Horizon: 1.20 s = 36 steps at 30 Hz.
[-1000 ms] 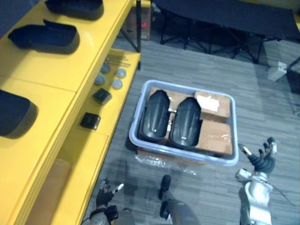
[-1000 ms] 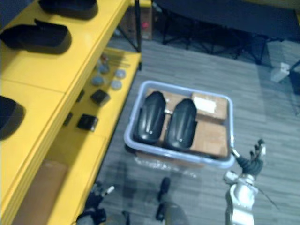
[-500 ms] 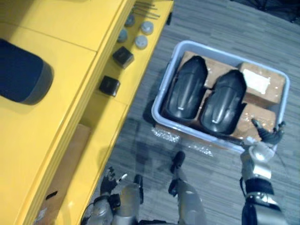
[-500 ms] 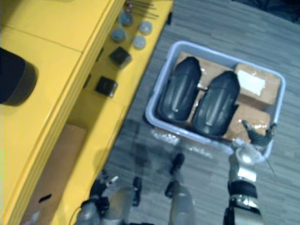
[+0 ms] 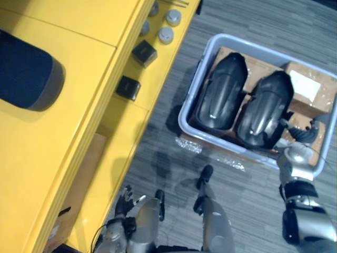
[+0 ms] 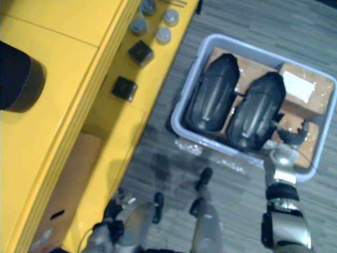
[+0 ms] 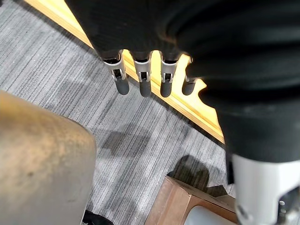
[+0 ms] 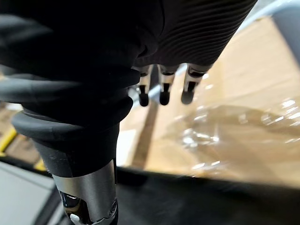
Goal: Walk over and take plastic housings, then place them on the shelf
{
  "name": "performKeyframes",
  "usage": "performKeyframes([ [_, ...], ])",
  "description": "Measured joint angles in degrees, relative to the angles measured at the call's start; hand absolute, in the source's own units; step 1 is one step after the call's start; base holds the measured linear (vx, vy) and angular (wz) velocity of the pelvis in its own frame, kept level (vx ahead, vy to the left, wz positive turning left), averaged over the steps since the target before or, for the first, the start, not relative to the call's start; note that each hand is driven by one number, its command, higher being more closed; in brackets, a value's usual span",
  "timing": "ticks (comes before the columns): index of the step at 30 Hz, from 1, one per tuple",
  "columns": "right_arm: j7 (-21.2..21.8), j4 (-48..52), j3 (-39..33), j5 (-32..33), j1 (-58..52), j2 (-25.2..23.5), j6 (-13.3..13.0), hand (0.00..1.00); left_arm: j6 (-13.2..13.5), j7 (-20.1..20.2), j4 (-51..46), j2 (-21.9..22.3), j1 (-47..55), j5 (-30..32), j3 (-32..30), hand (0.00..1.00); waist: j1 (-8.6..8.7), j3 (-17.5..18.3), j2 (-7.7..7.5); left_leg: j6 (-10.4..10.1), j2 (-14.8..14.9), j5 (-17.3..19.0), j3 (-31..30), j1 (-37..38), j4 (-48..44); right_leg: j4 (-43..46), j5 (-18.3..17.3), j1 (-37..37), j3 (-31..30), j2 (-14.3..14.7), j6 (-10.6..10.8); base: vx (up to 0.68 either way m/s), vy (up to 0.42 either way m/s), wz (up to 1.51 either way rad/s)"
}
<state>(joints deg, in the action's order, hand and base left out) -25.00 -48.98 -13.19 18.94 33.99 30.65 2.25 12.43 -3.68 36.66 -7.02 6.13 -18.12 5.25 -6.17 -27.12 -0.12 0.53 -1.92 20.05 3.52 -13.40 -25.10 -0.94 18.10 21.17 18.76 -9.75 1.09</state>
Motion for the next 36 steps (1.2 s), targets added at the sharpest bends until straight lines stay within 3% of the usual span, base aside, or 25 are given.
performKeyframes([
  [4, 1.25, -1.56, 1.53, -0.2, 1.94, 3.48, 2.52, 0.0, -0.2, -0.13, 0.04, 0.19, -0.59, -0.09, 0.57, 0.0, -0.01, -1.1, 1.58, 0.18, 0.22, 1.18, -0.19, -1.78, -2.46, 0.9, -0.12, 1.0, -0.01, 0.0, -0.15, -0.06, 0.004, 0.0],
  [5, 1.56, -2.33, 2.21, -0.25, 2.89, 4.72, 3.45, 1.0, -0.3, -0.26, 0.04, 0.19, -0.64, -0.17, 0.65, 0.0, -0.04, -1.26, 1.79, 0.24, 0.24, 1.44, -0.17, -2.05, -3.12, 0.92, -0.13, 1.0, -0.06, -0.01, -0.15, -0.07, 0.001, 0.0],
  [12, 3.08, -6.64, 3.75, -4.0, 6.11, 8.01, 7.82, 1.0, -0.33, -0.5, -0.03, 0.13, -0.67, -2.17, 1.19, 0.0, -0.18, -1.31, 1.89, -0.04, 0.42, 1.81, -0.53, -3.87, -4.87, 1.76, -0.61, 2.3, 0.0, 0.05, -0.79, -0.05, -0.02, 0.02],
  [18, 4.12, -8.04, 4.25, -8.6, 6.8, 9.76, 8.31, 1.0, -0.3, -0.5, -0.07, -0.1, -0.78, -2.32, 2.32, 0.0, -0.12, -1.51, 2.75, -0.22, 0.49, 1.91, -0.61, -4.71, -5.49, 2.1, -0.9, 3.05, 0.0, 0.06, -1.18, -0.01, -0.006, -0.01],
  [25, 7.21, -8.25, 6.72, -12.61, 6.92, 9.7, 11.05, 1.0, -0.34, -0.47, -0.45, 0.13, -0.77, -2.33, 2.82, 0.0, -0.24, -1.78, 3.79, -0.27, 0.63, 1.93, -0.71, -4.75, -5.5, 2.1, -0.95, 3.09, 0.05, 0.2, -1.25, 0.0, 0.0, 0.0],
  [30, 6.47, -8.17, 6.91, -15.26, 7.03, 9.77, 11.28, 1.0, -0.32, -0.55, -0.74, 0.18, -0.72, -2.33, 3.01, 0.0, -0.24, -1.7, 3.98, -0.26, 0.61, 1.93, -0.73, -4.69, -5.37, 2.1, -0.7, 3.11, 0.04, 0.25, -0.91, 0.0, 0.0, 0.0],
  [36, 2.54, -4.14, 7.45, -16.44, 6.39, 9.78, 10.87, 1.0, 0.27, -0.53, -5.32, 0.2, 0.7, -4.7, 3.7, 0.0, -0.12, -1.68, 4.06, -0.24, 0.56, 1.9, -0.57, -3.9, -4.86, 2.09, -0.55, 2.75, -0.11, 0.3, -0.73, 0.0, 0.0, -0.02],
])
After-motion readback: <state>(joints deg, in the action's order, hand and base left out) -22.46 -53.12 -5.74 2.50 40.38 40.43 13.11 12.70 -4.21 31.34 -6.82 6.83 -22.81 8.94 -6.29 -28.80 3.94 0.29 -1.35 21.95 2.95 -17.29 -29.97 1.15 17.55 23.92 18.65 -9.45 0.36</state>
